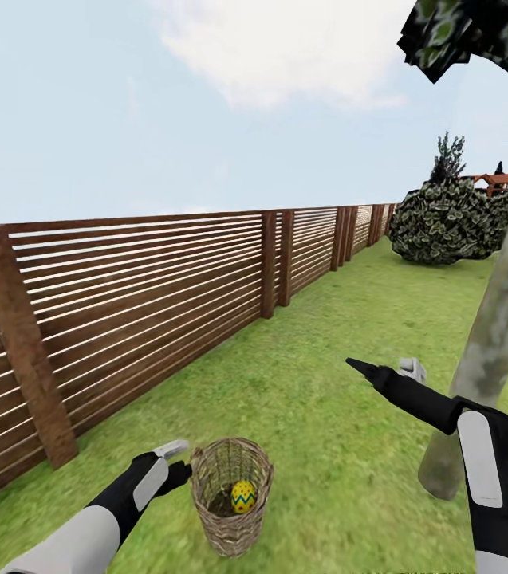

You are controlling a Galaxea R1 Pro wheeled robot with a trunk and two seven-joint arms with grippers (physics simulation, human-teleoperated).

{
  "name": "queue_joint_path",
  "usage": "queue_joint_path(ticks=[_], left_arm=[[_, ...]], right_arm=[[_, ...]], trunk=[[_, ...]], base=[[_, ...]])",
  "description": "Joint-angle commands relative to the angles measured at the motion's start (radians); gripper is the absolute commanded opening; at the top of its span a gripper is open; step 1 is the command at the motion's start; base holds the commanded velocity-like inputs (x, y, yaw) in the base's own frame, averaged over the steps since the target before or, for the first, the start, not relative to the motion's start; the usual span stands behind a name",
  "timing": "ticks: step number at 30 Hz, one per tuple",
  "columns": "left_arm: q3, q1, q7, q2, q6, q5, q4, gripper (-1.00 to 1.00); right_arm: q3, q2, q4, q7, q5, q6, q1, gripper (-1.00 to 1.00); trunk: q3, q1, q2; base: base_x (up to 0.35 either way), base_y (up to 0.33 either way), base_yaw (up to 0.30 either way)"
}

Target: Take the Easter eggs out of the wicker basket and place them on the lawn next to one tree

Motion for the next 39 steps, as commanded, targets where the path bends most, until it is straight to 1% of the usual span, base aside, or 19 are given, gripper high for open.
queue_joint_path(ticks=[1, 8, 12, 23, 27, 32, 39], left_arm=[[-0.008, 0.000, 0.009, 0.001, 0.002, 0.011, -0.002, 1.00], [-0.009, 0.000, 0.009, 0.001, 0.002, 0.011, -0.002, 1.00], [-0.009, 0.000, 0.008, 0.000, 0.002, 0.011, -0.001, 1.00], [-0.009, 0.000, 0.008, 0.000, 0.003, 0.011, 0.000, 1.00], [-0.009, 0.000, 0.008, 0.000, 0.003, 0.011, 0.000, 1.00], [-0.009, 0.000, 0.007, 0.000, 0.003, 0.011, 0.000, 1.00], [-0.009, 0.000, 0.006, 0.000, 0.004, 0.011, 0.000, 1.00]], right_arm=[[-0.002, 0.000, 0.000, 0.010, 0.009, 0.004, -0.001, 1.00], [-0.002, 0.000, -0.001, 0.010, 0.008, 0.004, -0.001, 1.00], [-0.002, 0.000, 0.000, 0.010, 0.010, 0.004, -0.001, 1.00], [-0.002, 0.000, 0.004, 0.010, 0.011, 0.004, -0.001, 1.00], [-0.002, 0.000, 0.004, 0.010, 0.011, 0.004, -0.001, 1.00], [-0.002, 0.000, 0.002, 0.010, 0.010, 0.004, -0.001, 1.00], [-0.002, 0.000, 0.001, 0.010, 0.011, 0.004, -0.001, 1.00]], trunk=[[0.000, 0.001, -0.001], [0.002, 0.001, -0.001], [0.002, 0.001, -0.001], [0.002, 0.001, -0.001], [0.002, 0.001, -0.001], [0.002, 0.001, -0.001], [0.001, 0.001, -0.001]], base=[[0.158, 0.170, -0.235], [0.207, 0.200, -0.108], [0.271, 0.154, -0.203], [0.316, 0.024, -0.270], [0.119, 0.001, -0.258], [0.057, 0.000, -0.094], [0.212, 0.000, -0.013]])
